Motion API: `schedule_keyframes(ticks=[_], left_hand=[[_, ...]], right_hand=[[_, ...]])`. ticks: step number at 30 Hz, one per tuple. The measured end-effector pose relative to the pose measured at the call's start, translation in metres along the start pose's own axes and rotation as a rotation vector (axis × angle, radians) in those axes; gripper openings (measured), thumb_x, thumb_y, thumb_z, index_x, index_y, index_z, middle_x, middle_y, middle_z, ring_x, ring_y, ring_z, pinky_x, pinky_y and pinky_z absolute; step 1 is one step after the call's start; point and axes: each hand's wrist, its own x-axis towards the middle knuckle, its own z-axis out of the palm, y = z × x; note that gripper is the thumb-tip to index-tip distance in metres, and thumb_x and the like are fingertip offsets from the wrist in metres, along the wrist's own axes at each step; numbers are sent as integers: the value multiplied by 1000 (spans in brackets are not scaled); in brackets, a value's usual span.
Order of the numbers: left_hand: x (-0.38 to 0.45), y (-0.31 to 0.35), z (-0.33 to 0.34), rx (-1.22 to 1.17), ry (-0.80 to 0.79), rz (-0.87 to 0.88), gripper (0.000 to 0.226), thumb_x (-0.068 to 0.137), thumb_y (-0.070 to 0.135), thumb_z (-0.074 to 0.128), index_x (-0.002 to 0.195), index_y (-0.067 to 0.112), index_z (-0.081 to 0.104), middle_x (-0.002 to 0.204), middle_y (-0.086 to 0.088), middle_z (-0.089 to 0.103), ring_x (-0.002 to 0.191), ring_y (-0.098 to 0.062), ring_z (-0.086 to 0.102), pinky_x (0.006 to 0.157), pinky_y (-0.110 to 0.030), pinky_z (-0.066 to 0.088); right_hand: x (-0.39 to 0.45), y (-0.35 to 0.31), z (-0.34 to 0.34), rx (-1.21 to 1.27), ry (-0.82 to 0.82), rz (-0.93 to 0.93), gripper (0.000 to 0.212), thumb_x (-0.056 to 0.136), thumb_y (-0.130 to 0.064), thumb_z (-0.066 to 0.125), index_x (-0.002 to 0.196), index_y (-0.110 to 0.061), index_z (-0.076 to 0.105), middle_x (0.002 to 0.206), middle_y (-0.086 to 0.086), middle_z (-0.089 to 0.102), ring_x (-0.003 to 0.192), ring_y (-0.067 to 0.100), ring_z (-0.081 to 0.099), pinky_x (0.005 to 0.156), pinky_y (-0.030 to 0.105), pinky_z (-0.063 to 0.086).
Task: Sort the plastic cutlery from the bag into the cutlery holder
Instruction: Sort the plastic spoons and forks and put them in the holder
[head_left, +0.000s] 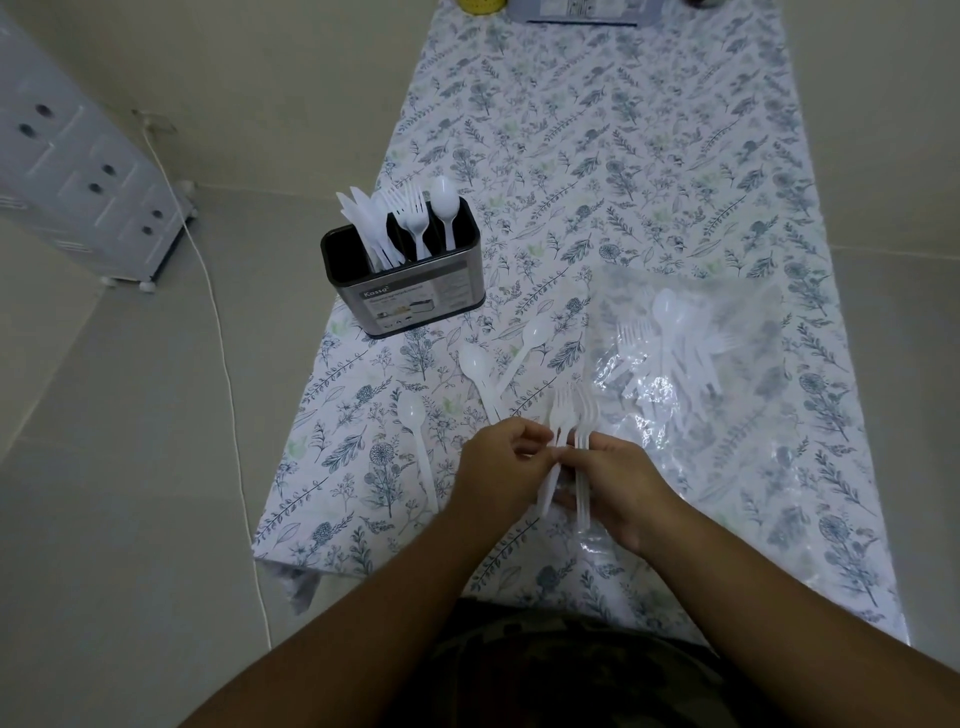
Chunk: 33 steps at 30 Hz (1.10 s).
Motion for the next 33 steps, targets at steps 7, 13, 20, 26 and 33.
schedule_keyframes(ticks=[7, 13, 20, 26, 33], left_hand=[[3, 4, -3, 116, 12, 64, 11, 84, 16, 75, 94, 17, 78, 84, 8, 75, 75, 3, 69, 70, -9, 54], [3, 9, -5, 174, 21, 76, 11, 80, 26, 79, 86, 17, 76, 75, 6, 74, 65, 3, 68, 59, -7, 52], [3, 5, -5, -12, 142, -37, 18, 72, 27, 86, 82, 20, 72, 71, 5, 72, 66, -4, 70, 60, -20, 58], [-2, 7, -4, -173, 18, -80, 28, 77, 20, 84, 100, 18, 69, 89, 0, 76, 75, -8, 74, 71, -31, 63], [-2, 4, -10, -285, 28, -76, 24, 79, 9, 81, 98, 14, 67, 86, -3, 77, 79, -13, 75, 76, -35, 62]], right_hand=[[0, -4, -5, -33, -89, 21, 15, 95, 5, 58, 99, 4, 73, 98, 25, 76, 88, 35, 75, 87, 49, 61], [2, -4, -6, 1, -135, 37, 13, 99, -4, 59, 102, 2, 70, 106, 27, 74, 92, 32, 72, 95, 50, 56], [6, -3, 0, 97, -64, 14, 21, 102, -15, 57, 118, -6, 67, 111, 22, 73, 88, 29, 67, 75, 40, 57], [7, -5, 10, -2, -58, -20, 39, 106, -35, 44, 100, -5, 68, 76, 14, 68, 64, 21, 65, 68, 39, 49], [9, -4, 17, 68, -156, -36, 36, 105, -19, 41, 112, 2, 69, 98, 19, 75, 86, 26, 72, 76, 38, 55]])
